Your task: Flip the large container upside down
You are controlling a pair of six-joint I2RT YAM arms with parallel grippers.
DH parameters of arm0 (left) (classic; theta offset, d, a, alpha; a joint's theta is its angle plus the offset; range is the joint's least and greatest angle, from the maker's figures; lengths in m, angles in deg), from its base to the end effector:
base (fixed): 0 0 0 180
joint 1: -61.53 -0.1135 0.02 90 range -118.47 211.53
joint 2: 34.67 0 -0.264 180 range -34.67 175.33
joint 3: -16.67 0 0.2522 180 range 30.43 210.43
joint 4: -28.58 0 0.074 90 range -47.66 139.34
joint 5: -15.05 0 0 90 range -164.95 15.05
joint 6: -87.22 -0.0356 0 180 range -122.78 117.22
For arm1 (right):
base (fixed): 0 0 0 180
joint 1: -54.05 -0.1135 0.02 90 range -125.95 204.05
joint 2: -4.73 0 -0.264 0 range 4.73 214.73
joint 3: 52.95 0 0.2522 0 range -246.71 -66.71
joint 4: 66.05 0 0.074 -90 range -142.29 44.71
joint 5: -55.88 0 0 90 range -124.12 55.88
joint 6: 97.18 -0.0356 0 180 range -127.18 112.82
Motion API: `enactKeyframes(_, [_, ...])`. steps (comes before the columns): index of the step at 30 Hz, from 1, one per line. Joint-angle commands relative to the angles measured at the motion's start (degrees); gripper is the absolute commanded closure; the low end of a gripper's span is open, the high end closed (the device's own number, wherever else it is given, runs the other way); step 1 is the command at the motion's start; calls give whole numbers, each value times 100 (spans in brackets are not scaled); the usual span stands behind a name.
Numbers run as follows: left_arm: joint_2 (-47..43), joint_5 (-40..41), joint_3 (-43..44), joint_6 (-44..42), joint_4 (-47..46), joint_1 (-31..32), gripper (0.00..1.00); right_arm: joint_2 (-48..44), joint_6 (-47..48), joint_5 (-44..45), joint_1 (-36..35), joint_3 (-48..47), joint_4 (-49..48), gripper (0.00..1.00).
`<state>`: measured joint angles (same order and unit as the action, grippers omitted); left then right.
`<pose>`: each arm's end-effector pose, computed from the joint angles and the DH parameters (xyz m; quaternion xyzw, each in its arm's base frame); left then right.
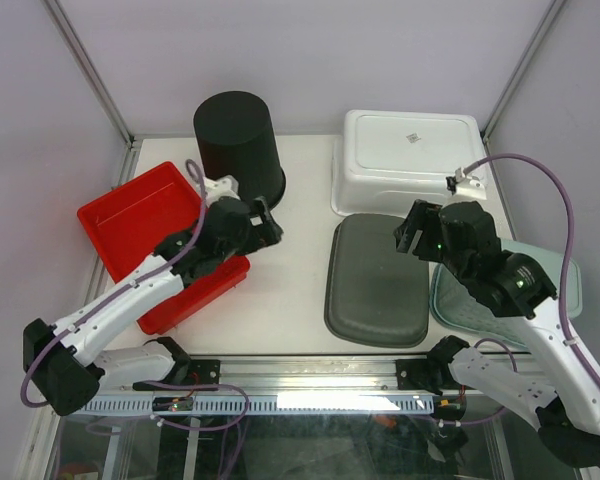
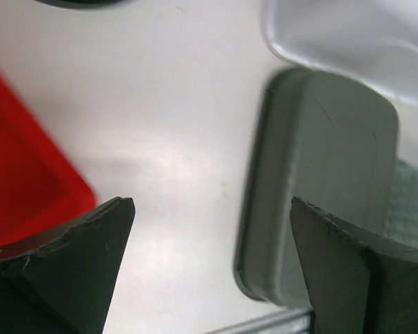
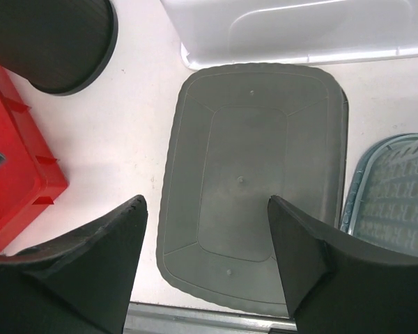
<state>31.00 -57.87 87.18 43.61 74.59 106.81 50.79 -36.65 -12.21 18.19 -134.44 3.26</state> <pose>0.1790 -0.1659 0.3042 -0.0701 0.8998 -0.1990 0.3818 0.1141 0.0661 0.3901 0.0410 0.8700 0.1081 0.4793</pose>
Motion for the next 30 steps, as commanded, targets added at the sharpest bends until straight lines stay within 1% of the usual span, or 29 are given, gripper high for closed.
enactKeyframes(1, [-325, 439, -56, 18, 627, -968, 1, 200, 95, -312, 15, 49, -652, 27])
enactKeyframes(6, [-2, 506, 462, -286, 416, -1764, 1, 260, 90, -373, 16, 16, -687, 27])
enactKeyframes(9, [268, 143, 715, -529, 186, -2354, 1, 164, 98, -267, 17, 36, -663, 26])
enactKeyframes(13, [532, -498, 871, -752, -417, -3032, 1, 89, 100, -175, 17, 67, -586, 27])
enactKeyframes(16, [832, -690, 1036, -903, -735, -3160, 1, 87, 97, -144, 17, 83, -559, 27])
enactKeyframes(20, [1235, -1167, 1169, -1155, -1292, -3241, 1, 101, 107, -109, 15, 93, -563, 27])
enactKeyframes(25, [2035, -1404, 1492, -1439, -1846, -3260, 2, 118, 132, -83, 17, 101, -540, 26])
enactKeyframes(30, [2858, -2047, 2004, -1513, -2358, -3260, 5, 99, 113, -5, 17, 37, -397, 26])
